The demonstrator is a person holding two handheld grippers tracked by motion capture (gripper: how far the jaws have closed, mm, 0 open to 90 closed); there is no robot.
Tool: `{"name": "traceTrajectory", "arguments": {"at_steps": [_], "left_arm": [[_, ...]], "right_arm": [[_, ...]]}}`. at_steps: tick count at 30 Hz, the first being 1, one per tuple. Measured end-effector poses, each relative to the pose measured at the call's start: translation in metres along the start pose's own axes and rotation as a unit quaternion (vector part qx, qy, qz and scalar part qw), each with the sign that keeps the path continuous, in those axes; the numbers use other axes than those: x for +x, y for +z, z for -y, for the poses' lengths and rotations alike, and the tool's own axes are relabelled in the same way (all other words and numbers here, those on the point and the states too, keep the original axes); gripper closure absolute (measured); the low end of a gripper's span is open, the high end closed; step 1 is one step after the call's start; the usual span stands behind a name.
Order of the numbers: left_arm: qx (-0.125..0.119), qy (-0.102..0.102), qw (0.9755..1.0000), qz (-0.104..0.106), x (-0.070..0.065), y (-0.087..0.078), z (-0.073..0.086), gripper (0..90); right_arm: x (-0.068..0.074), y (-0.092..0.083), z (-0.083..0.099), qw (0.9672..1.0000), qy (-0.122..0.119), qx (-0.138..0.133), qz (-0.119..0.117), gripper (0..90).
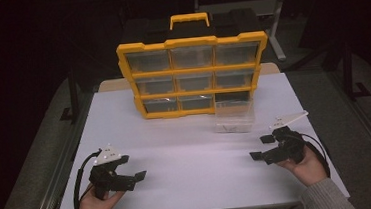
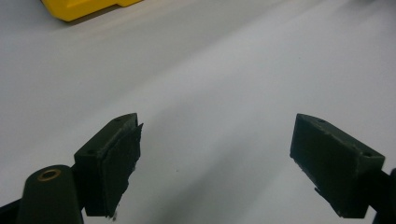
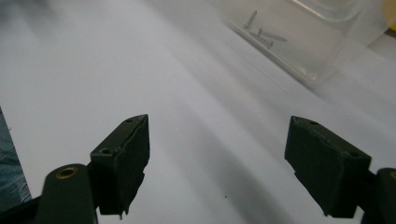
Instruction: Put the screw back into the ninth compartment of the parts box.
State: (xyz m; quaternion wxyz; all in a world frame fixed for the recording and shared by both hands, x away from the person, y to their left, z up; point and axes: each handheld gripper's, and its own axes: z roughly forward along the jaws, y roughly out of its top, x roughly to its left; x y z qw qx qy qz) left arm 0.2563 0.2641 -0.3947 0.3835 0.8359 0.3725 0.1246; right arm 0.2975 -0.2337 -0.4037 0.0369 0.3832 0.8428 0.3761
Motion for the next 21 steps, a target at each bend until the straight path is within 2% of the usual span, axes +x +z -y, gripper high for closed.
{"name": "traceTrajectory", "arguments": {"at_steps": [11,15,16,21], "left_arm": [[0.007,0.004,1.0,0.005,0.001,0.005,0.003,15.7],[0.008,0.002,0.9999,0.012,0.0,0.008,0.004,15.7],[0.011,0.008,0.9998,0.012,0.0,0.008,0.004,15.7],[0.015,0.006,0.9998,0.012,0.0,0.009,0.005,15.7]], "right_arm": [[0.001,0.004,0.014,0.9998,0.005,-0.014,0.013,19.4],[0.003,0.009,0.018,0.9999,0.003,-0.013,0.01,19.3],[0.003,0.01,0.019,0.9999,0.004,-0.012,0.011,19.2],[0.005,0.012,0.021,0.9999,0.004,-0.011,0.011,19.0]]}}
